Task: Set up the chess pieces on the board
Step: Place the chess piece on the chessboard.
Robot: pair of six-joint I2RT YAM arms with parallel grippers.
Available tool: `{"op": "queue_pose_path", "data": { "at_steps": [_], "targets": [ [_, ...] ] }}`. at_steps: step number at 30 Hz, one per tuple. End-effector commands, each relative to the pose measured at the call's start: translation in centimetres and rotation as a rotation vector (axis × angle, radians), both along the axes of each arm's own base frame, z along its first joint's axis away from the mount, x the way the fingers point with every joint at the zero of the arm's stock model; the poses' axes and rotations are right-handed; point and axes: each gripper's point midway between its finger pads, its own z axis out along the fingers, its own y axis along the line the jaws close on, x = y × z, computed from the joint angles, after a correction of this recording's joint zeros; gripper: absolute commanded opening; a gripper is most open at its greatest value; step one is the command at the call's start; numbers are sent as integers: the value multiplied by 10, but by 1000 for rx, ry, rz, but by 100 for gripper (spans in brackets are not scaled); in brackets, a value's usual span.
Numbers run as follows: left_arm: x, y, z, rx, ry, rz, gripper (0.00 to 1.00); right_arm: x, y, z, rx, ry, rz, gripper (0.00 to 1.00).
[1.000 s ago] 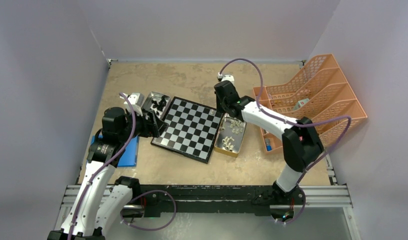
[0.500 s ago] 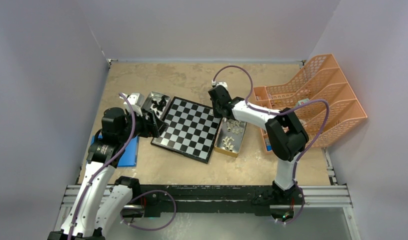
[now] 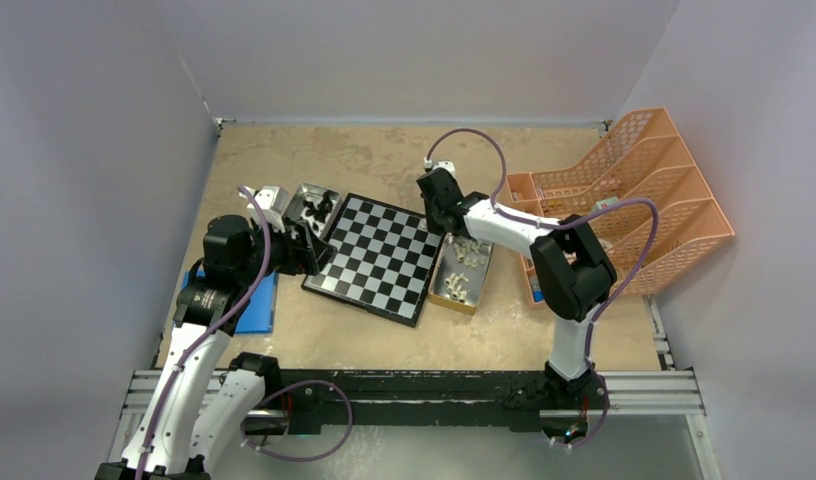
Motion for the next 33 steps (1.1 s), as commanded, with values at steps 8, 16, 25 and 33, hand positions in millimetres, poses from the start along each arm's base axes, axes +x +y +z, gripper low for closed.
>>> {"op": "queue_pose_path", "data": {
  "at_steps": [8,16,25,33],
  "targets": [
    [3,-1,6,-4,-36,0,81,16,2,14,16,-41,-8,16],
    [3,-1,6,-4,-35,0,81,16,3,11,16,-36,-4,18],
    [3,-1,6,-4,-36,1,81,17,3,13,16,-38,-6,23],
    [3,-1,6,-4,-36,1,81,16,3,15,17,-40,-6,24]
  ]
}}
